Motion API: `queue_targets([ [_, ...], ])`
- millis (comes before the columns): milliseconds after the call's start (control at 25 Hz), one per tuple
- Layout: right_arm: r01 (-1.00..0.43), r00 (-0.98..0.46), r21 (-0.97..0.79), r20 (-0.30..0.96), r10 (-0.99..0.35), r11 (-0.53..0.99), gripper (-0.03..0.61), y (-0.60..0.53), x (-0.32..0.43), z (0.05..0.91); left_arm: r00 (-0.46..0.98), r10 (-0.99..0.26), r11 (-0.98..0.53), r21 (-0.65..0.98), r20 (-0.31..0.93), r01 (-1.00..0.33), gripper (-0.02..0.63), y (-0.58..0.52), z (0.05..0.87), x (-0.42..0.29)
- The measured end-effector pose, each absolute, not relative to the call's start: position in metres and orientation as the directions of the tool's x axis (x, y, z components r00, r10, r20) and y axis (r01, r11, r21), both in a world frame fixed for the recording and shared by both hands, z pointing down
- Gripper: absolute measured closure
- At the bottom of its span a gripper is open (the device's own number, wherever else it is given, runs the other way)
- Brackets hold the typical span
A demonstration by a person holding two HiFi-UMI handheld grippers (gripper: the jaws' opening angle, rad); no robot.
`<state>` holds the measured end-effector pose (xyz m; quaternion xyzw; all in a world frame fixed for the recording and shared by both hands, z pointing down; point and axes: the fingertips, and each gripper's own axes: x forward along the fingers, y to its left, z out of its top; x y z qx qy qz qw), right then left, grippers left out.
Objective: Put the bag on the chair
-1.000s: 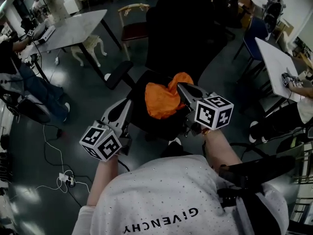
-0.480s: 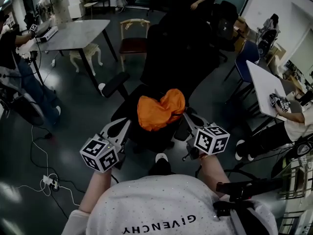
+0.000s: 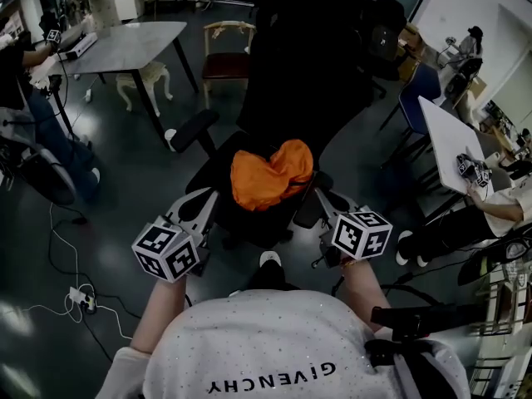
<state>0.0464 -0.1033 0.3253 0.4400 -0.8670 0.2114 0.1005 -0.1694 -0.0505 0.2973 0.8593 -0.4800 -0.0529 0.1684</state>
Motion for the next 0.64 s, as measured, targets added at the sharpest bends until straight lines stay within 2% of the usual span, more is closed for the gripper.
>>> queue_targets([
  [640, -0.774, -0.632, -0.245, 0.351, -0.691, 0.584, 0.575, -0.103, 0.037, 0.305, 0.508, -0.861, -0.475, 0.325, 0.019, -0.818, 0.613, -0.039, 0.267, -0.169],
])
